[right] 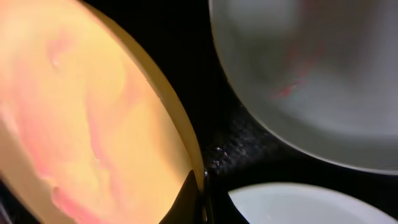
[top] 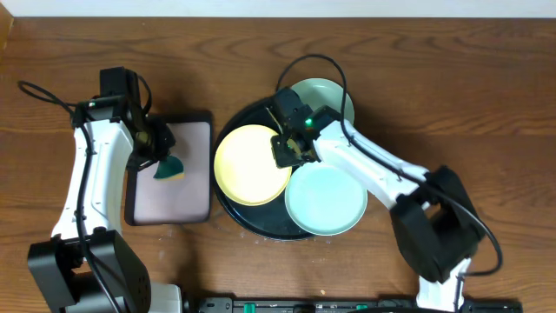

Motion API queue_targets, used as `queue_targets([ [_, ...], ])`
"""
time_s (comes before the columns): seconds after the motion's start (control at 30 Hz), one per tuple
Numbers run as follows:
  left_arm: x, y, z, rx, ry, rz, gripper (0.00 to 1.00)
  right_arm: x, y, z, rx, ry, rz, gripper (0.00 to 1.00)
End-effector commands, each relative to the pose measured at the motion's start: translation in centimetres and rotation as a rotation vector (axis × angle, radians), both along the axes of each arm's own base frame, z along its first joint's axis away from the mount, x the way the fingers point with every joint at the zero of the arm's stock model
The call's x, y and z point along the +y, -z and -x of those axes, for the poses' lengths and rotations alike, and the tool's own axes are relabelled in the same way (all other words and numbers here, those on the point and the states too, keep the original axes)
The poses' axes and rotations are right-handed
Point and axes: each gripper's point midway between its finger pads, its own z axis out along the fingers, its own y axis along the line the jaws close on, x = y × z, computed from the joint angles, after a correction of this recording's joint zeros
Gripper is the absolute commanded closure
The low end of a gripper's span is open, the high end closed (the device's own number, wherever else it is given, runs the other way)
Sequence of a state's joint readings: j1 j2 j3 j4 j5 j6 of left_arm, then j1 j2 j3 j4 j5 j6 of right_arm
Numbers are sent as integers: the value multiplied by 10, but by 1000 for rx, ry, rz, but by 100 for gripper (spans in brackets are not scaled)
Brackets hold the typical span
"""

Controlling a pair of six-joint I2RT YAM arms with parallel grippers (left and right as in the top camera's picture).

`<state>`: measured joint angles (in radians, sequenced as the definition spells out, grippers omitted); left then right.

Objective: Clean dirty plates on tray and stack at the side
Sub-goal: 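Lift the sponge back toward the white tray with the left gripper, then lift the yellow plate with the right gripper and carry it right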

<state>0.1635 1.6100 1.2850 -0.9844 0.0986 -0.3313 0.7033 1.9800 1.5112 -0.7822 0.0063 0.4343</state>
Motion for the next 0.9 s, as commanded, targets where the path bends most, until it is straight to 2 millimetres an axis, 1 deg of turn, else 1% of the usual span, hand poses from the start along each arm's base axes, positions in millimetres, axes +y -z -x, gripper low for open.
queue_targets([
  [0.0,3,-3,-1,-8,19,-13,93,-12,-40,-18,-172,10,82,99],
  [0.1,3,-3,-1,-8,19,-13,93,-18,-58,-19,-250,7,139,99],
  [0.33,2,2,3,8,19,-10,93,-26,-105,-12,-410,8,222,99],
  [0.57,2,4,5,17,19,-9,93,-31,-148,-5,-646,8,413,99],
  [0.73,2,4,5,17,19,-8,93,-27,-177,7,-813,22,545,99],
  [0.87,2,5,5,18,19,-8,93,-22,-196,18,-918,41,604,99],
])
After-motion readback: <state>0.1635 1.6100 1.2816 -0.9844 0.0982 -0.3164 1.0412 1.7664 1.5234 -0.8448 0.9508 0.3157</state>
